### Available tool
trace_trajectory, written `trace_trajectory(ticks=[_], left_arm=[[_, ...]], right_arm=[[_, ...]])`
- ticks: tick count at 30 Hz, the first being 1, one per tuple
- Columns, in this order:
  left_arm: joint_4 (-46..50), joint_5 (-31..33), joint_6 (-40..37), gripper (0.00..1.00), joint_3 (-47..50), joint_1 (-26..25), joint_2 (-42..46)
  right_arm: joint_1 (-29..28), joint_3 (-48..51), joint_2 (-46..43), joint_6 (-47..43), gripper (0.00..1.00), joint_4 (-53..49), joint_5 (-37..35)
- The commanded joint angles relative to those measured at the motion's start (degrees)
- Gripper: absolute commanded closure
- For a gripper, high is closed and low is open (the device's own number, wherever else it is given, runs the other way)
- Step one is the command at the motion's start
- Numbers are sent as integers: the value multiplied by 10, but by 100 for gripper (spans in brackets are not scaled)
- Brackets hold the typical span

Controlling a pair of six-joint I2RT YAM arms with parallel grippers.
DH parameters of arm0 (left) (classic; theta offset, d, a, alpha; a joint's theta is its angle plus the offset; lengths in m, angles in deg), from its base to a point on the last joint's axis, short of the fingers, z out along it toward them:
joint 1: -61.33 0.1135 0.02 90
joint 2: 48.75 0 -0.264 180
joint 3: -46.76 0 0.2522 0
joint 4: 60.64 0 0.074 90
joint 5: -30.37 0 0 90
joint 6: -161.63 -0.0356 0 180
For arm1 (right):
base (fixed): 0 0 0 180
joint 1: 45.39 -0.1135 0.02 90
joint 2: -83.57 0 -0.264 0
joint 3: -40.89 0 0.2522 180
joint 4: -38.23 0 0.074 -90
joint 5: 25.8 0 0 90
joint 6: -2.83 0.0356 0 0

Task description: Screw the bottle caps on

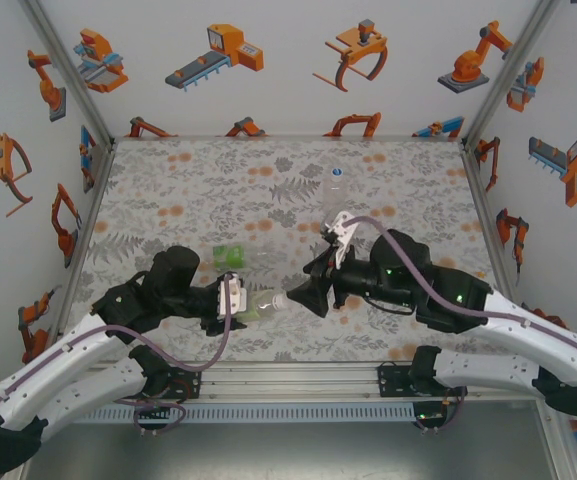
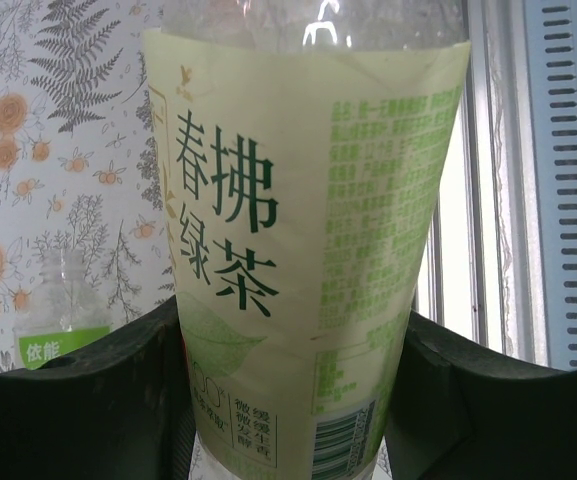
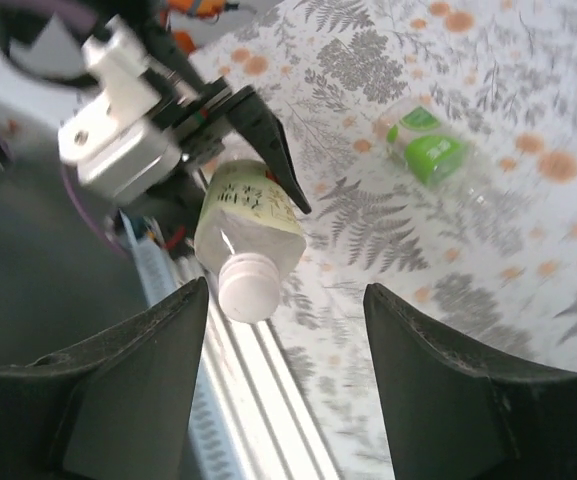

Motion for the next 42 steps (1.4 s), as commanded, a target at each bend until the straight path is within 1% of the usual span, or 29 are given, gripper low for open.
trace_trajectory(ticks=[1,3,4,5,7,11,17,23,27,31,33,36,37,39,40,41,42], left_arm=[[-10,-33,-12,100,-3,-2,8],[-9,-38,-13,100,-4,-2,8],[-8,-38,-14,100,-4,-1,8],[-7,-40,-14,100,-4,-1,7],[-6,-41,-14,100,-4,-1,8],[-6,-42,-14,100,-4,-2,9],[-6,-43,-13,100,-5,-2,8],[-6,-43,-14,100,-5,-1,8],[-6,-43,-14,100,-5,-2,8],[-5,-43,-14,100,-5,-1,8],[-6,-43,-14,100,-5,-2,8],[-5,-41,-13,100,-5,-1,7],[-6,-41,-13,100,-5,-2,8],[-6,-38,-12,100,-5,-2,9],[-5,-37,-12,100,-5,-2,9],[-6,-34,-12,100,-5,-2,9],[-6,-32,-12,100,-5,-2,9]], right_arm=[[1,-40,16,-290,43,-71,125],[1,-58,30,-402,43,-119,180],[1,-60,34,-437,44,-130,191],[1,-61,40,-470,44,-138,203],[2,-53,46,-497,44,-129,215],[0,-23,50,-501,48,-69,222],[0,10,47,-483,52,-15,221],[-2,23,50,-472,53,16,221],[-4,25,55,-469,56,24,220],[-7,25,58,-466,63,21,223],[-7,27,58,-463,71,20,226],[-8,28,58,-431,82,26,219],[-9,30,58,-403,87,31,210],[-8,35,57,-327,92,50,184],[-8,38,58,-283,97,63,166],[-9,41,58,-223,100,76,140],[-9,43,58,-169,100,85,114]])
